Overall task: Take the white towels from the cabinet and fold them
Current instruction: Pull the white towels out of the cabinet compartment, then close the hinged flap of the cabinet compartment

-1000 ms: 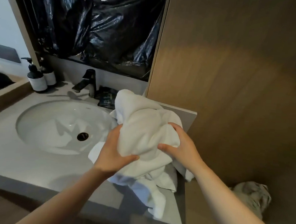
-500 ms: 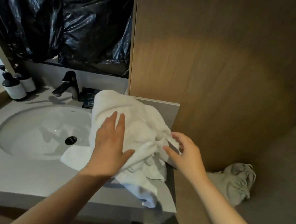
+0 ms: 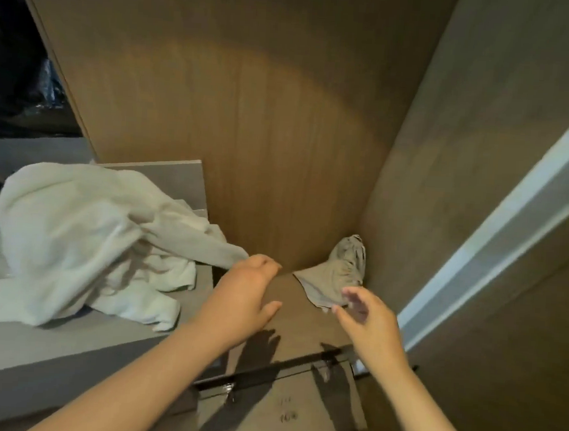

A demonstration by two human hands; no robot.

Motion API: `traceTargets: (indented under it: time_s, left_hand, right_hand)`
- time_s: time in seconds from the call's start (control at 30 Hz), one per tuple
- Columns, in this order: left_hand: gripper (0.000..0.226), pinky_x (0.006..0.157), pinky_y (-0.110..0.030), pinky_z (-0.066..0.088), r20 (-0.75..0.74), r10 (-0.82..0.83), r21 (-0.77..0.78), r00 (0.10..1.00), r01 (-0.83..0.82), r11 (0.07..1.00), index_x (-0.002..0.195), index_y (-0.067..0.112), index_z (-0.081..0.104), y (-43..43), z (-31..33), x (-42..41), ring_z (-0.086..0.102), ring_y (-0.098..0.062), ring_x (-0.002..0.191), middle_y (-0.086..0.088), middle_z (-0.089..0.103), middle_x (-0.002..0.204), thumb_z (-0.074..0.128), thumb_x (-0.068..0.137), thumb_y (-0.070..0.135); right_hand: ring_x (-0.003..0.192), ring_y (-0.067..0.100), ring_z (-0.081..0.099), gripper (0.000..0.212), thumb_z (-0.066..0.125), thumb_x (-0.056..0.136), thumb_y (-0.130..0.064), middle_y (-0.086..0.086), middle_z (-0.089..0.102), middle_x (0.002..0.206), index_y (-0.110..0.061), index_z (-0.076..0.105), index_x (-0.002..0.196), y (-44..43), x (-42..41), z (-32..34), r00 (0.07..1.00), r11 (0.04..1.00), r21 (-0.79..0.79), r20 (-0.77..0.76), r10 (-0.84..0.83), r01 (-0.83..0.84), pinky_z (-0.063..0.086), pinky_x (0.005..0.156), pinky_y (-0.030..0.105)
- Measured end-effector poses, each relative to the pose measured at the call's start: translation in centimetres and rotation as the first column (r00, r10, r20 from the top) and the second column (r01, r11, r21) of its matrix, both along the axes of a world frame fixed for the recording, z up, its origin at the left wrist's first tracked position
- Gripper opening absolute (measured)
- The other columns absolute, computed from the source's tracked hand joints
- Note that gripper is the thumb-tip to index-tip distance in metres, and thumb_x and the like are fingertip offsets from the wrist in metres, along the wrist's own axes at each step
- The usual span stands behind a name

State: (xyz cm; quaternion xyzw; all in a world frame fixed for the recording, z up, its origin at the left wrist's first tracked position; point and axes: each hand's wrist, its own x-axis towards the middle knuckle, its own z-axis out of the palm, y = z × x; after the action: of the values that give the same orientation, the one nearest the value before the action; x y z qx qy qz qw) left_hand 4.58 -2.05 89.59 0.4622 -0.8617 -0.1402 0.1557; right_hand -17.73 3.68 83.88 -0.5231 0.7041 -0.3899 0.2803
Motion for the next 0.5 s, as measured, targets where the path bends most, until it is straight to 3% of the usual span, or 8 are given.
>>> traceTargets:
  time_s: [0.07,0.17,0.5]
  left_hand:
    - [0.053,0.096,-0.024,0.041,0.024,-0.051,0.007,0.998,0.051,0.999,0.136,0.021,0.047,2.2,-0.6,-3.4,0.049,-0.015,0.115,0.003,0.048,0.132,0.063,0.088,0.038]
    - [0.054,0.095,-0.026,0.042,0.061,-0.109,0.039,0.992,0.107,0.994,0.137,0.023,0.047,5.6,-1.9,-7.6,0.051,-0.016,0.116,0.002,0.050,0.131,0.063,0.088,0.039]
    - [0.043,0.093,-0.032,0.045,0.213,-0.289,0.207,0.933,0.247,0.947,0.128,0.019,0.053,11.5,-6.9,-16.5,0.054,-0.020,0.112,-0.001,0.054,0.124,0.061,0.090,0.037]
  right_hand:
    - [0.110,0.005,0.057,0.030,0.071,0.088,-0.025,-0.010,0.063,0.116,-0.025,0.062,0.116,3.3,-2.9,-0.7,0.999,0.998,0.032,0.008,-0.047,0.047,0.050,0.095,0.028]
    - [0.109,0.005,0.057,0.031,0.071,0.088,-0.022,-0.010,0.064,0.114,-0.023,0.063,0.118,8.0,-6.6,-1.7,0.994,0.991,0.075,0.010,-0.112,0.111,0.046,0.087,0.019]
    - [0.106,0.010,0.059,0.031,0.073,0.086,-0.016,-0.003,0.064,0.114,-0.017,0.064,0.116,18.8,-14.7,-6.0,0.955,0.928,0.226,-0.049,-0.294,0.297,0.043,0.084,0.019]
